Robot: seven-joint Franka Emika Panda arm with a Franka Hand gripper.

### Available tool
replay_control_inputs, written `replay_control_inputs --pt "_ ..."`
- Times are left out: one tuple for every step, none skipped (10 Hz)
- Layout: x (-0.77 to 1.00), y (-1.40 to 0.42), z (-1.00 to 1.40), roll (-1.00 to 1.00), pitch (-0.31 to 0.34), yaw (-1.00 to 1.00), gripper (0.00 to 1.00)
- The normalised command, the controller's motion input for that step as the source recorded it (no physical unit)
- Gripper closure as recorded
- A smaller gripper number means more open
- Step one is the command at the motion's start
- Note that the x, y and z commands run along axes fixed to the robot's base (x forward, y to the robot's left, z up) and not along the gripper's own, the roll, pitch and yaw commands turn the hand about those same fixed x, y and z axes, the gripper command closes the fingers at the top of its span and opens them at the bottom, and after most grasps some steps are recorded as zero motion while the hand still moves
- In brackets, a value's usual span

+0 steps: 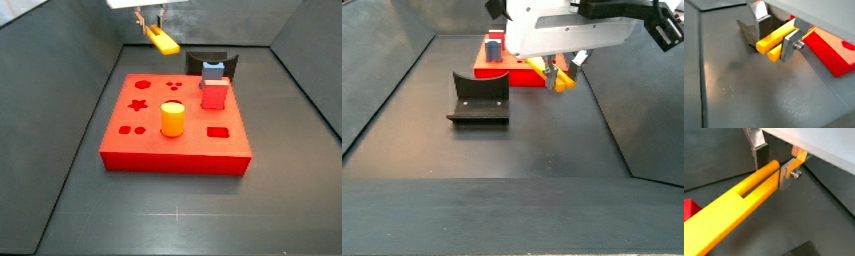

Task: Pick up the square-circle object. Move up. Rotate the square-circle object. Place the square-circle object on the fixture. Regrasp the square-circle object. Move to above the board. Insert the square-circle object.
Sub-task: Rotate the square-circle object.

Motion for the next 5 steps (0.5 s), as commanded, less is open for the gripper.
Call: replay_control_inputs --pt "0.02 0.01 -0.01 0.00 -0.020 -1.00 1.00" --pt "0.02 0.01 -0.01 0.00 -0.025 -1.00 1.00" --pt "0.02 0.01 -0.02 0.00 -0.028 -0.85 1.00" --pt "0.02 0.01 -0.02 0.00 -0.027 -0.61 1.00" --pt "0.02 0.01 -0.02 0.00 -0.026 -0.41 1.00"
